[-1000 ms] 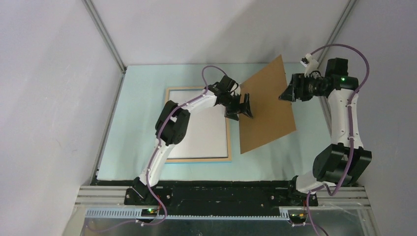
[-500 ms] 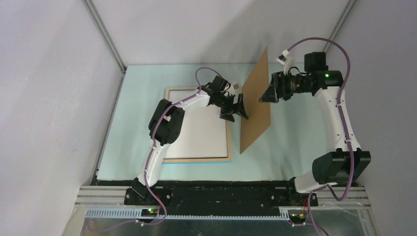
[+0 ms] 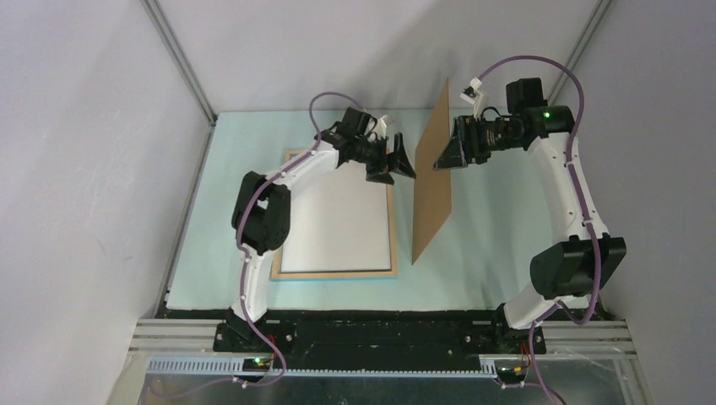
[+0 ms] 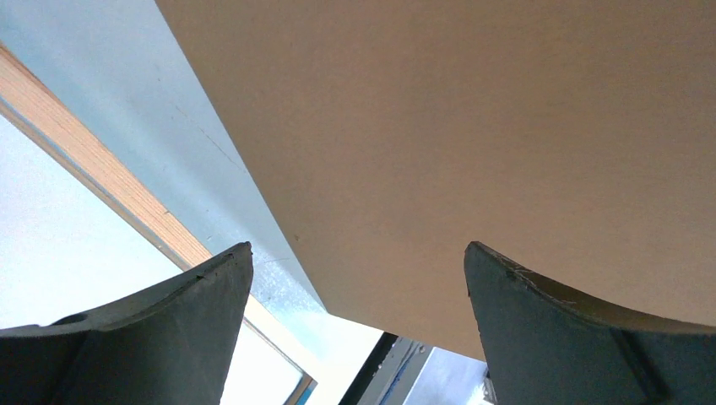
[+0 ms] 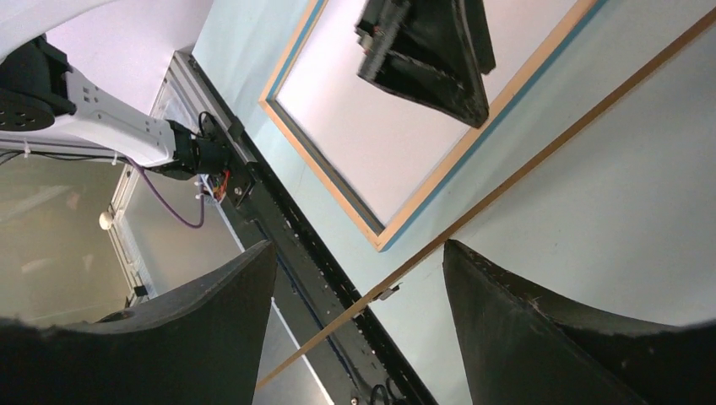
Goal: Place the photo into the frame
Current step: Turn over the photo frame item at the center of the board.
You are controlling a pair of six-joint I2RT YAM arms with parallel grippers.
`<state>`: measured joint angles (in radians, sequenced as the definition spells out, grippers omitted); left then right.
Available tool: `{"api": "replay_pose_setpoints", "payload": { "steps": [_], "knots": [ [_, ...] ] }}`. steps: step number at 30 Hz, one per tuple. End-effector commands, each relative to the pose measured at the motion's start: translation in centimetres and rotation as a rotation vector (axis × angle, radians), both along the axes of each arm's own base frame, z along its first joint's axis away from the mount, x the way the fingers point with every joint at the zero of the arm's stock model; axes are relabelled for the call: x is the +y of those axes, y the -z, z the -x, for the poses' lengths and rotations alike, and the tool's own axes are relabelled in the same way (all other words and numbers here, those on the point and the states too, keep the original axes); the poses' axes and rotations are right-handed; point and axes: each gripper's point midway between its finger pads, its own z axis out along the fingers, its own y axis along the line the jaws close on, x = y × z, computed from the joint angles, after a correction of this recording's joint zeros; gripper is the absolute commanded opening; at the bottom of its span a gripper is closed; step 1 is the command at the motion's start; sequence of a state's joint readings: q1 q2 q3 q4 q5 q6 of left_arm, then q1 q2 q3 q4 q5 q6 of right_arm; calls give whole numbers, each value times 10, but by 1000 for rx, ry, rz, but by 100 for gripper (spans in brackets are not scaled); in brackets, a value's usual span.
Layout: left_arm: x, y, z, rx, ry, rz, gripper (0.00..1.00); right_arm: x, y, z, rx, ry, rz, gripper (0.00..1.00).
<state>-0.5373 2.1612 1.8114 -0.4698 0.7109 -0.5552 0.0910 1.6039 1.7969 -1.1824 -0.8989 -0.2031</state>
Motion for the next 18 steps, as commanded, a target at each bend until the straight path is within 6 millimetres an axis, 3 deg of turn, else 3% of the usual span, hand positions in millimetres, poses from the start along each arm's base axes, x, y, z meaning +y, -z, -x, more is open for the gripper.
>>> {"api": "replay_pose_setpoints", "payload": {
  "steps": [1,7,13,18],
  "knots": [
    [5,-81,-16,-145,-49,101,100,8,-20,-3,-27,-15,-38,77],
    [3,-132,-26,-222,-82,165,100,14,-23,-9,-22,-30,-60,79],
    [-1,-174,-46,-284,-149,220,100,25,-19,-12,-7,-54,-58,79],
    [-5,-206,-49,-314,-165,283,100,34,-13,-13,4,-76,-47,79]
  ]
}}
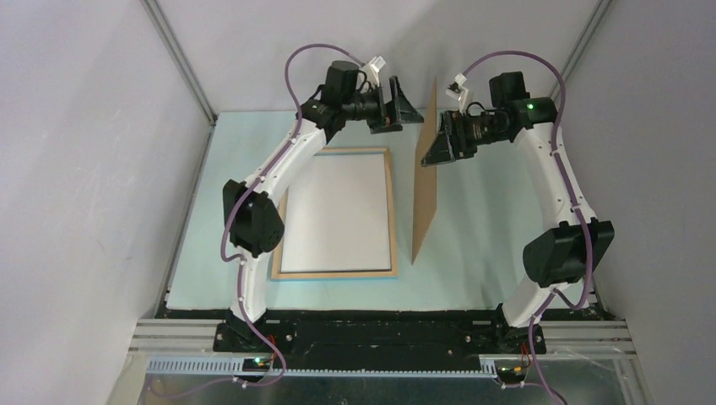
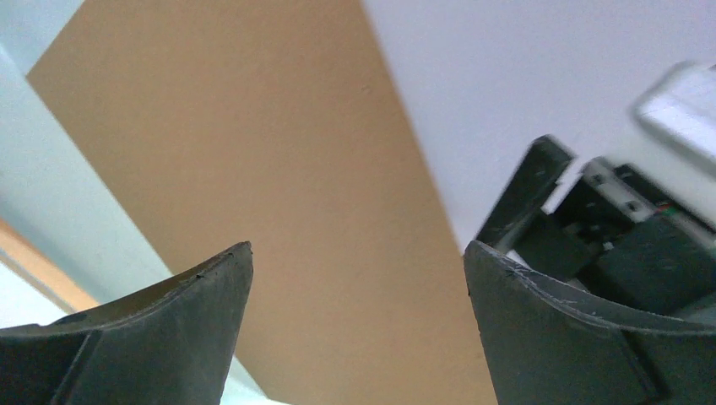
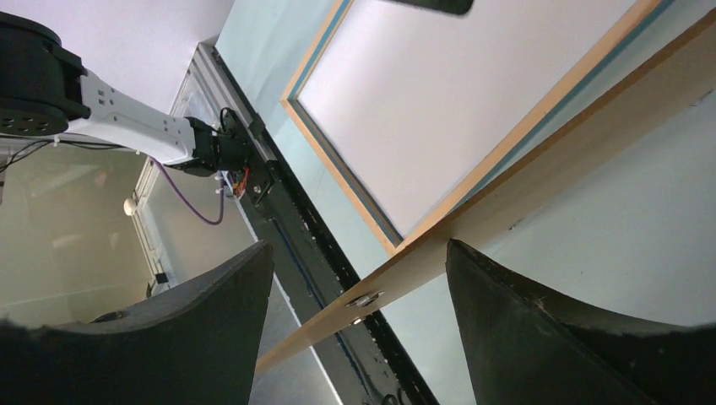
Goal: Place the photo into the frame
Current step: Turn over the photo frame item at the center of the board.
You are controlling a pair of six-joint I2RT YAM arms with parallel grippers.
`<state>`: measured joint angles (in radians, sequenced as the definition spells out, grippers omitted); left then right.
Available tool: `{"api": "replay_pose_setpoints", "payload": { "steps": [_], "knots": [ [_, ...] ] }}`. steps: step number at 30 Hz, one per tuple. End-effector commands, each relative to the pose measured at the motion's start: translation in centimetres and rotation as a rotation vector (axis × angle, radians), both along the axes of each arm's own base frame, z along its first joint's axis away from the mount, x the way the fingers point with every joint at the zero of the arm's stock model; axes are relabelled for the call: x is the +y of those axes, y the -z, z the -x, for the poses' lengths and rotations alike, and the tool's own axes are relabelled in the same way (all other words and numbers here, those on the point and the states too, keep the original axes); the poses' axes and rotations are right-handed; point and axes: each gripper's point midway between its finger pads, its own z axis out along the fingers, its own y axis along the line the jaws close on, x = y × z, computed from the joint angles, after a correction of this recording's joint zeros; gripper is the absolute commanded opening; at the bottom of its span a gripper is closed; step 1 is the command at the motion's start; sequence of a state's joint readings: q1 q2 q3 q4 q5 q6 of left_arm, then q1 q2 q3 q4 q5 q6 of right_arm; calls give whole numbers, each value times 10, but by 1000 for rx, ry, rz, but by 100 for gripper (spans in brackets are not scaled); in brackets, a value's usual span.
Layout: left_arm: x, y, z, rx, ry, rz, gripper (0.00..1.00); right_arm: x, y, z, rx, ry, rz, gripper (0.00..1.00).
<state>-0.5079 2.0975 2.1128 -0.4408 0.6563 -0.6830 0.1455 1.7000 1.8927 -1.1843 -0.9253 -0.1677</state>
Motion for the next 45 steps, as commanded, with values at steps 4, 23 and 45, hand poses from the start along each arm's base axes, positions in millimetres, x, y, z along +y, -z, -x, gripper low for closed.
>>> {"api": "replay_pose_setpoints", "payload": {
  "steps": [4,23,45],
  "knots": [
    [0,-62,-2,-83,-38,101,100,17,-9,0,-24,-42,-17,79],
    [9,-18,8,13,-78,28,92,44,-3,5,6,-121,-32,79],
    [59,38,22,69,-132,-105,36,-34,82,-12,123,112,-9,78]
  ]
}}
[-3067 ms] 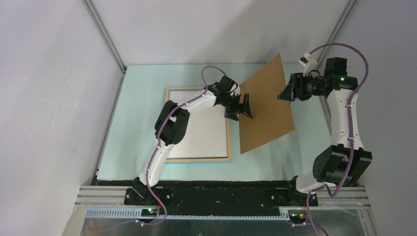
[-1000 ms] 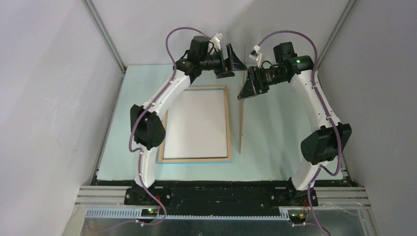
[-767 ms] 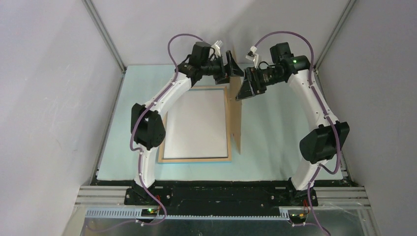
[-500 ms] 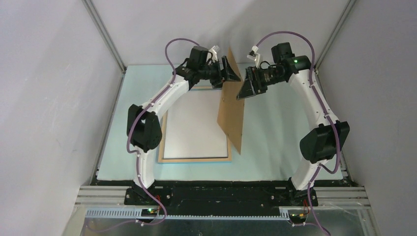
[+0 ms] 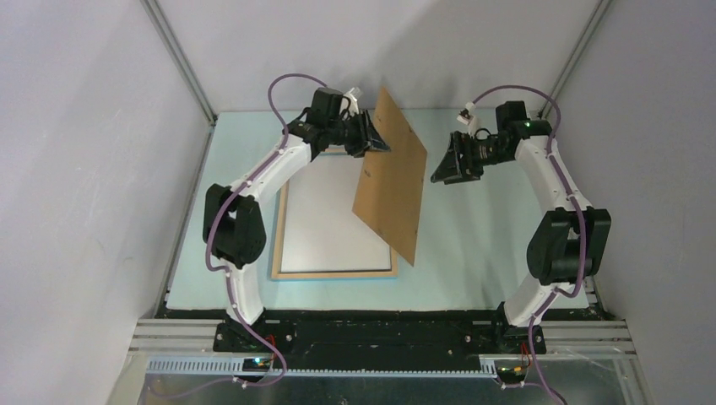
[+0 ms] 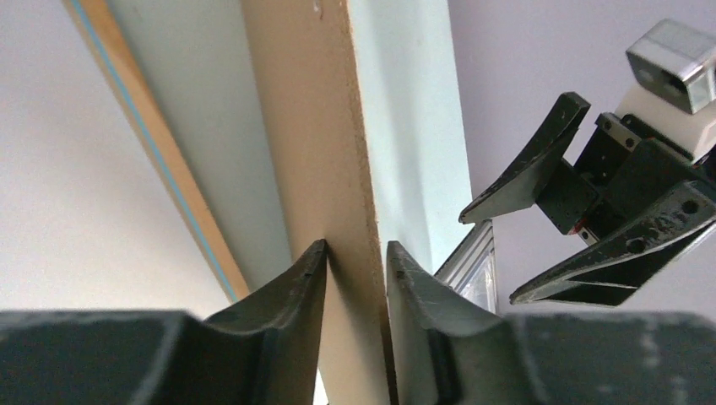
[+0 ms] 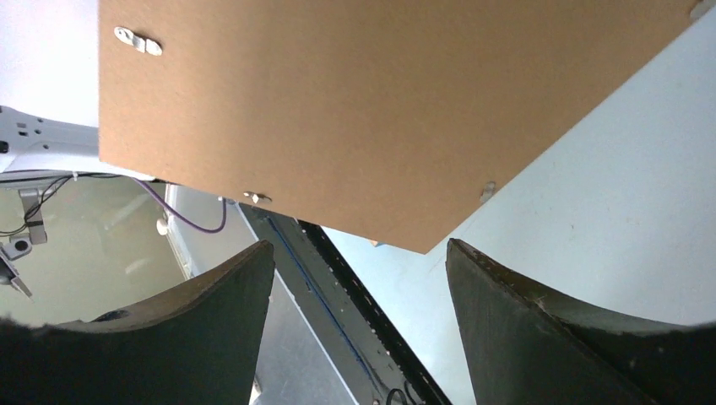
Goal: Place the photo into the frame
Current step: Turn over the photo frame item at the center of the board.
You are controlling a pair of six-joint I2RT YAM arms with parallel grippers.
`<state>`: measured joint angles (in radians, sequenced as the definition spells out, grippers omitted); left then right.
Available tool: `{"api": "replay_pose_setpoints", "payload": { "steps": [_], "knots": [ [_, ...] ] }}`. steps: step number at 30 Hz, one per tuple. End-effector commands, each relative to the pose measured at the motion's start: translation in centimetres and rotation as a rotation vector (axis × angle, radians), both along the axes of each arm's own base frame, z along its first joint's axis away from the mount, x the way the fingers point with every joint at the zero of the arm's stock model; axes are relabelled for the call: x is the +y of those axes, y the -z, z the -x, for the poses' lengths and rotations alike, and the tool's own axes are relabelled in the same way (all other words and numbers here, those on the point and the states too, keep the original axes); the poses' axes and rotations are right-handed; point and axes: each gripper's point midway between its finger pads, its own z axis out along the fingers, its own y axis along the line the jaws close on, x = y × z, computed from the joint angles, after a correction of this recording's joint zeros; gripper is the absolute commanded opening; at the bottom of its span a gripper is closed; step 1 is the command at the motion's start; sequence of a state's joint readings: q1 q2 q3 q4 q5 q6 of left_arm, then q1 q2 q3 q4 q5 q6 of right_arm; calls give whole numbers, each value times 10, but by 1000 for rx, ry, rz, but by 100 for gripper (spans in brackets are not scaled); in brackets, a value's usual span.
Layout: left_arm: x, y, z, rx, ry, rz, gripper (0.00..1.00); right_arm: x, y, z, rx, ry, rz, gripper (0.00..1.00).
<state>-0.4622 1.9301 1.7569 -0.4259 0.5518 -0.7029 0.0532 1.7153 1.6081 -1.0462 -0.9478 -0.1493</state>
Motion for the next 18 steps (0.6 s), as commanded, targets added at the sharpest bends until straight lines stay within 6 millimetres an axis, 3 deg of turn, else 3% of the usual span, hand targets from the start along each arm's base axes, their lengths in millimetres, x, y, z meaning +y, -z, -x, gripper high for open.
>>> {"api": "replay_pose_setpoints", "payload": {
  "steps": [1,8,11,14,15,16,17,18],
  "knots": [
    [9,-19,6,-70,17,6,30,-8,9,-3,-47,28,7,78],
    [27,-6,2,-44,24,6,2,-15,50,-4,30,55,8,77],
    [41,-5,-1,-40,19,17,0,-15,57,-5,42,55,1,77],
    [42,-16,7,-42,76,88,0,-22,61,-7,53,79,-8,77],
    [45,-11,10,-24,82,102,0,-25,62,-8,54,89,-15,77],
    [45,-21,13,-36,99,145,0,-28,62,-9,53,98,-20,77],
    [46,-13,17,-11,102,156,0,-28,62,-10,54,101,-27,77],
    [47,-23,18,-29,111,196,0,-30,63,-11,55,108,-31,77]
  ]
}}
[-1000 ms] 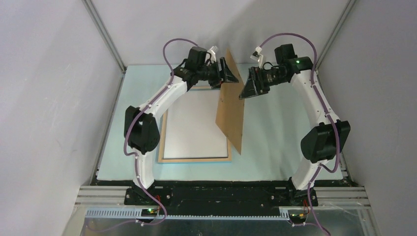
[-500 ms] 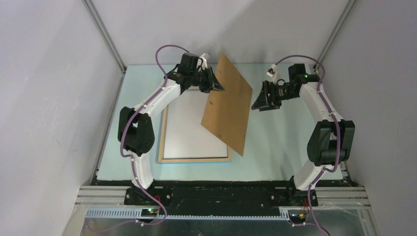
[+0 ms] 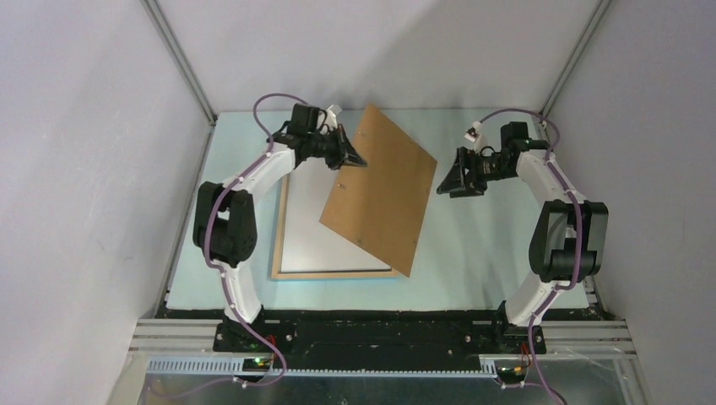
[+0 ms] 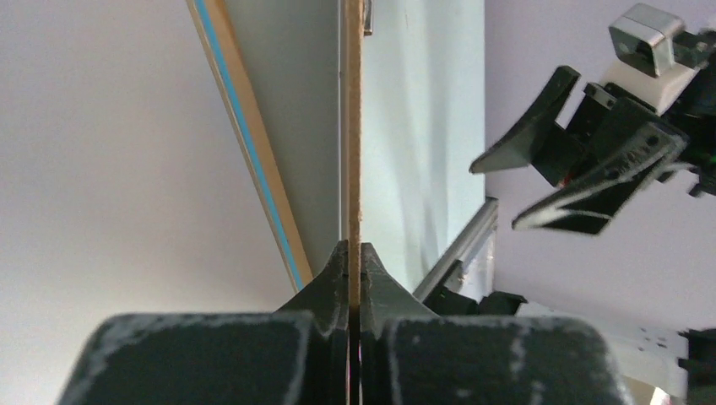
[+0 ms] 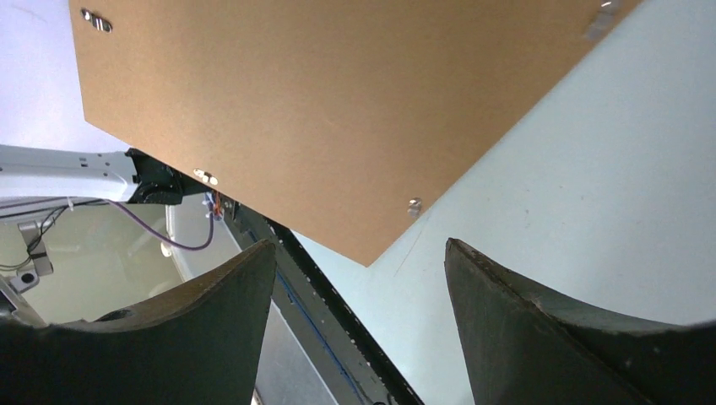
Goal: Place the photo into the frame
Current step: Turn over the photo frame item at the center of the board.
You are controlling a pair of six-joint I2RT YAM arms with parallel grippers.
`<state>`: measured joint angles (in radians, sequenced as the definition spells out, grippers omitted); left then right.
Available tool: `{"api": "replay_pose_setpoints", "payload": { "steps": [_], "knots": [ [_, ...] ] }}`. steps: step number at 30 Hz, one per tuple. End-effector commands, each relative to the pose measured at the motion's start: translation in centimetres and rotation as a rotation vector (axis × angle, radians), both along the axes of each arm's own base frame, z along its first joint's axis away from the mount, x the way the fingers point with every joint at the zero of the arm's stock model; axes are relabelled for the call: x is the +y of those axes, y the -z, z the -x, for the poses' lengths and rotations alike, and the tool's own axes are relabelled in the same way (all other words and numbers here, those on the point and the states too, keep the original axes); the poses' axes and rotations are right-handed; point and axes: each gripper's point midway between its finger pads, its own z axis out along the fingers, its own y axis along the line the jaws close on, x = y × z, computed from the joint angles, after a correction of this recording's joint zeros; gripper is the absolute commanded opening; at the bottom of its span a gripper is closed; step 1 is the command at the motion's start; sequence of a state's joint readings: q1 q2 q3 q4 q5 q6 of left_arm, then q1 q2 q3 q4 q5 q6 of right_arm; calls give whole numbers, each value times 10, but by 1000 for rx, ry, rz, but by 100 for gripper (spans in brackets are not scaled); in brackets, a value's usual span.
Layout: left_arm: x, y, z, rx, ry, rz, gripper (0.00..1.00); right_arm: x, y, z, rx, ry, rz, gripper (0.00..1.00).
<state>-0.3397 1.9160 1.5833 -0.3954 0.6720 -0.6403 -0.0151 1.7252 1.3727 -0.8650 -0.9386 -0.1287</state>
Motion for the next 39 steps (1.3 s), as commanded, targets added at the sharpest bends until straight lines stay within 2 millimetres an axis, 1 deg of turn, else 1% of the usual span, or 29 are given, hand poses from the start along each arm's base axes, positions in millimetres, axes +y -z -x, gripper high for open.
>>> {"api": "replay_pose_setpoints", "payload": {
  "steps": [1,3,4,5,6,7,8,9,10,11,12,13,14,15,16,17,18,19,20,21,22,25,28,31,36,39],
  "knots": [
    [-4,-71,21,-122,103,241,0,-7,-2,-9,-29,29,-41,77],
    [4,-81,26,-138,88,308,0,-9,-2,-10,-35,34,-44,77],
    [10,-75,26,-128,73,321,0,-9,-3,-10,-39,34,-46,77],
    [12,-85,28,-157,80,350,0,-9,-2,-9,-35,35,-47,77],
    [17,-83,28,-155,73,352,0,-9,-1,-10,-36,34,-49,77],
    [20,-89,30,-183,78,356,0,-8,-1,-9,-34,33,-51,77],
    [26,-85,31,-182,66,351,0,-8,0,-9,-32,32,-53,76],
    [32,-92,31,-214,56,352,0,-7,0,-9,-31,30,-55,76],
    [36,-89,33,-213,48,349,0,-7,0,-9,-32,29,-58,76],
    [44,-95,34,-240,31,350,0,-6,-1,-9,-35,26,-60,76],
    [48,-90,36,-237,19,347,0,-6,-3,-9,-42,25,-62,76],
    [58,-95,36,-254,-5,345,0,-6,-4,-9,-46,26,-62,76],
    [64,-88,37,-242,-25,339,0,-6,-6,-10,-58,27,-61,76],
    [74,-91,37,-257,-51,339,0,-5,-7,-10,-65,29,-59,76],
    [80,-83,39,-245,-68,334,0,-5,-9,-12,-78,34,-56,76],
    [90,-87,40,-262,-92,331,0,-4,-12,-12,-91,34,-52,76],
    [95,-83,45,-259,-107,327,0,-4,-12,-14,-103,40,-42,76],
    [103,-80,45,-258,-128,324,0,-2,-14,-14,-118,37,-35,76],
    [107,-76,50,-253,-133,322,0,-2,-14,-17,-133,41,-20,76],
    [114,-74,49,-251,-150,321,0,3,-16,-17,-154,32,-12,76],
    [117,-70,54,-237,-152,324,0,3,-15,-18,-162,35,3,76],
    [137,-64,55,-231,-200,321,0,18,-16,-17,-192,1,18,76],
    [147,-61,60,-231,-213,324,0,25,-12,-15,-188,-12,7,76],
    [158,-59,61,-234,-243,320,0,28,-3,-13,-172,-15,-6,76],
    [166,-57,61,-227,-255,317,0,30,2,-11,-159,-20,-9,76],
    [169,-50,60,-206,-258,306,0,30,4,-11,-156,-19,-10,76]
  ]
}}
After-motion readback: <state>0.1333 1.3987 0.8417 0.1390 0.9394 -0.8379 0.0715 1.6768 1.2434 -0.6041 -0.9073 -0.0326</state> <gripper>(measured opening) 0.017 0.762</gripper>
